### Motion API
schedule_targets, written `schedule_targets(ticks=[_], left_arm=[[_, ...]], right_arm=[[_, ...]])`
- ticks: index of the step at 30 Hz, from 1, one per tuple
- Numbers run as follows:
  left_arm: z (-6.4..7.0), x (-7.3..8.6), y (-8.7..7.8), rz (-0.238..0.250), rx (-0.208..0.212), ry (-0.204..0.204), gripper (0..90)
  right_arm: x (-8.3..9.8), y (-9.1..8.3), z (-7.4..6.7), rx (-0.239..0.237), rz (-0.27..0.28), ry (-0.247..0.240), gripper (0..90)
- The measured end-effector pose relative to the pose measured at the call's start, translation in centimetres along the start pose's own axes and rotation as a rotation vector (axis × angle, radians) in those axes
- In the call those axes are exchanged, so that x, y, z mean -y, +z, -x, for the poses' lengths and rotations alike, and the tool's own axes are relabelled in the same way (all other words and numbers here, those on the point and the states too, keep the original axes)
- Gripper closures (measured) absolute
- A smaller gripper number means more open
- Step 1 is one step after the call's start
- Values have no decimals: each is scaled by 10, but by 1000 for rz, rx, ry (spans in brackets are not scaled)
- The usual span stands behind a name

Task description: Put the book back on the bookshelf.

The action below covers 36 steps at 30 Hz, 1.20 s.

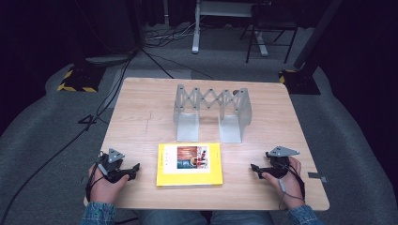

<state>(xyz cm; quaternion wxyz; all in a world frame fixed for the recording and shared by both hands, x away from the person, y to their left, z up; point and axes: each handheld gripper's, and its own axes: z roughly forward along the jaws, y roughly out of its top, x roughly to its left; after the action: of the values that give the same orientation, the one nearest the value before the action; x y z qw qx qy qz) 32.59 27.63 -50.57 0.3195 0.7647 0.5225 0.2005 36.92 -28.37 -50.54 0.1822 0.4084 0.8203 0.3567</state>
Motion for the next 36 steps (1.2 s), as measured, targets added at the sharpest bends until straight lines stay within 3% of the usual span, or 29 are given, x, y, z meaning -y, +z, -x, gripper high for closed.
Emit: schedule_targets(ticks=[9,11,20,29,36], left_arm=[[4,0,-2,-7,-4,-10,225],[5,-2,-5,-13,23,-30,262],[24,-20,-23,29,88,-62,277],[51,-34,-29,52,147,-8,277],[60,-36,-27,75,173,-18,269]], right_arm=[[0,0,0,-1,1,-2,146],[0,0,0,-1,2,-2,147],[0,0,-1,-2,4,-3,155],[0,0,-1,-2,4,-2,156],[0,0,-1,-2,4,-1,157]])
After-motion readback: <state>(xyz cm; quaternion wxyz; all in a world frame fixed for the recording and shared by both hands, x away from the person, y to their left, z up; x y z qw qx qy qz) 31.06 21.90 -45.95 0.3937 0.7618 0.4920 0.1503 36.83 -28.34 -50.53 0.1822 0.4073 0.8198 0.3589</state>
